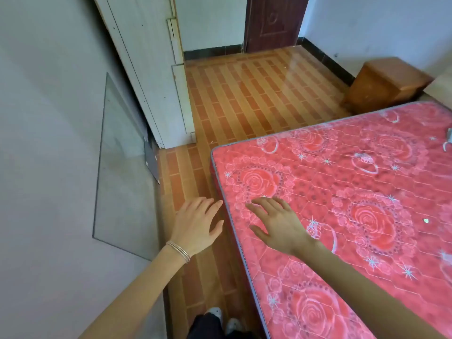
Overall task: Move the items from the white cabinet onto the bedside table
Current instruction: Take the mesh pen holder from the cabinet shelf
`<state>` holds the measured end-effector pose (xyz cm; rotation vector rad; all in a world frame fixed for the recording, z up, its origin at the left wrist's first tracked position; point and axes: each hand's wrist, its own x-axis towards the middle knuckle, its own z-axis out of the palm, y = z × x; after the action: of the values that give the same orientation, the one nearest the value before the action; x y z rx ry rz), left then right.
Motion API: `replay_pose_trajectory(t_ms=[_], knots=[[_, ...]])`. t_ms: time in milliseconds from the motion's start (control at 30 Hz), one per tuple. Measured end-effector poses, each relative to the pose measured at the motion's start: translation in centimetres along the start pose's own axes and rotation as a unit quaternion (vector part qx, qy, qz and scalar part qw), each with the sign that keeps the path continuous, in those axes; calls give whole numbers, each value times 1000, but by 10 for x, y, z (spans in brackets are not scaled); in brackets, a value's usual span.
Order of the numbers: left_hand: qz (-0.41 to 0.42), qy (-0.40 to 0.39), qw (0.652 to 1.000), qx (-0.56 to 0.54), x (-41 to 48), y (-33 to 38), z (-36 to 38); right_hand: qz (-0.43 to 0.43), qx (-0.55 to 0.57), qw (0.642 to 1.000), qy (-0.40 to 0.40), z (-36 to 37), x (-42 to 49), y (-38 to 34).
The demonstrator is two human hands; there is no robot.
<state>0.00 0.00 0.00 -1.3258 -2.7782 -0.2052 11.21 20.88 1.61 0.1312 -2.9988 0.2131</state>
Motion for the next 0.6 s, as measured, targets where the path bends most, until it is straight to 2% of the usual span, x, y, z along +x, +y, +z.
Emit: replay_pose_trajectory(t_ms=[167, 467, 600], knots=[[-15, 37, 999, -6, 20, -24, -6, -20, -13, 999, 38, -3, 37, 0], [11, 54, 998, -6, 86, -93, -6, 0, -33, 999, 9, 15, 128, 8], [31, 74, 997, -10, 121, -124, -13, 11, -28, 999, 26, 8, 176, 14]])
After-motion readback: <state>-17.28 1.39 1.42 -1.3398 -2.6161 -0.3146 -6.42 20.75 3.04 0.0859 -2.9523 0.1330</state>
